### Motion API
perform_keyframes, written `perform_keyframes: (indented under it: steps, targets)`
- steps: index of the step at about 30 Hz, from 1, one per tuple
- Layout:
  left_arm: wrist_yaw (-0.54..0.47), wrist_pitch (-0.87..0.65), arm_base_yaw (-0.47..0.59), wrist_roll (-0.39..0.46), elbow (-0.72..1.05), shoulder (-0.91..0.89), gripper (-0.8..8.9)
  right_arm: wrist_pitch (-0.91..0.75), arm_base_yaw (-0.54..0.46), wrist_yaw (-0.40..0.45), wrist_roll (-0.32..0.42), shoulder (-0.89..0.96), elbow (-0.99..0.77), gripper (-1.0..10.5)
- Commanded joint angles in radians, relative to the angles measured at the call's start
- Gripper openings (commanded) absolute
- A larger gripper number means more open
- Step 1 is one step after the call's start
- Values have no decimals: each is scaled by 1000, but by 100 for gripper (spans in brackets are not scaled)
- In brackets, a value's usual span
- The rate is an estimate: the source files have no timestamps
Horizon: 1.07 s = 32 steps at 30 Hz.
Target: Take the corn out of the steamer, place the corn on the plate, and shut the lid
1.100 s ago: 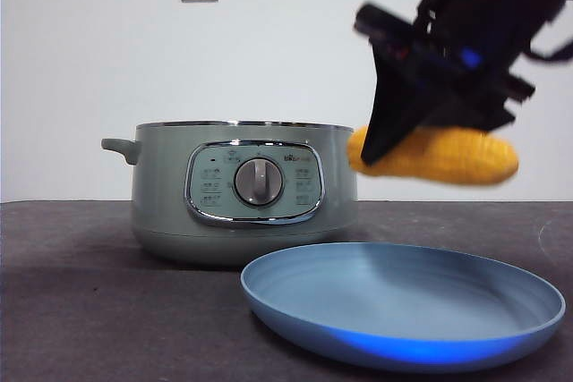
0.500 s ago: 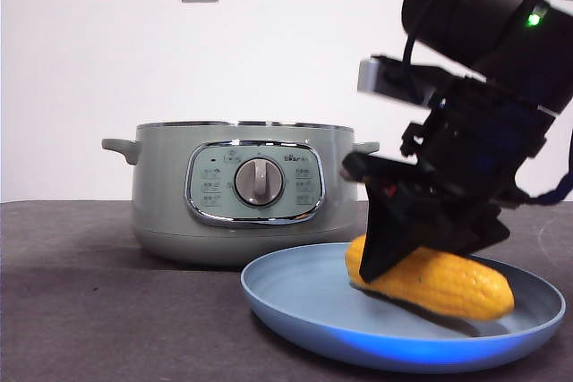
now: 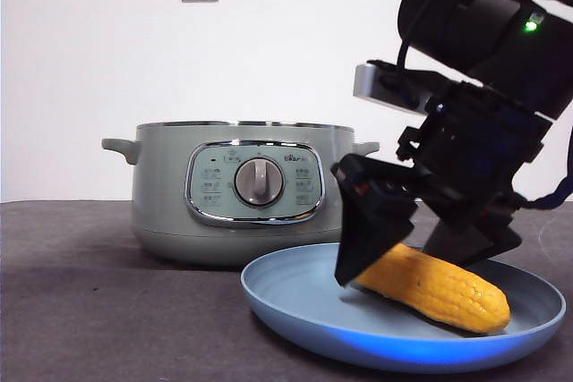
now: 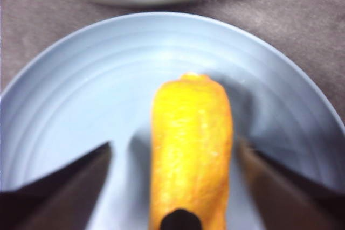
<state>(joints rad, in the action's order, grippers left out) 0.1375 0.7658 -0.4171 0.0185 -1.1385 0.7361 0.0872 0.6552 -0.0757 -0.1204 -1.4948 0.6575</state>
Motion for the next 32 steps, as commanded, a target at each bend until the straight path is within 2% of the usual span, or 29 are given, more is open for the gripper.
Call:
perform_keyframes:
  steps: [1, 9, 16, 20, 26, 32]
  targets:
    - [3, -70, 0, 10, -9, 7, -8, 0, 3, 0, -11, 55, -9, 600]
    - [55, -227, -1, 13, -9, 118, -8, 145, 3, 5, -14, 335, -9, 599]
    - [104, -417, -3, 21, -9, 311, -8, 317, 3, 8, -27, 620, -9, 599]
    - [107, -551, -4, 20, -9, 419, -8, 402, 3, 30, -59, 760, -9, 599]
    - [106, -713, -22, 20, -9, 558, -8, 524, 3, 66, -78, 908, -9, 599]
    - [103, -864, -36, 21, -9, 682, -8, 595, 3, 86, -94, 975, -9, 599]
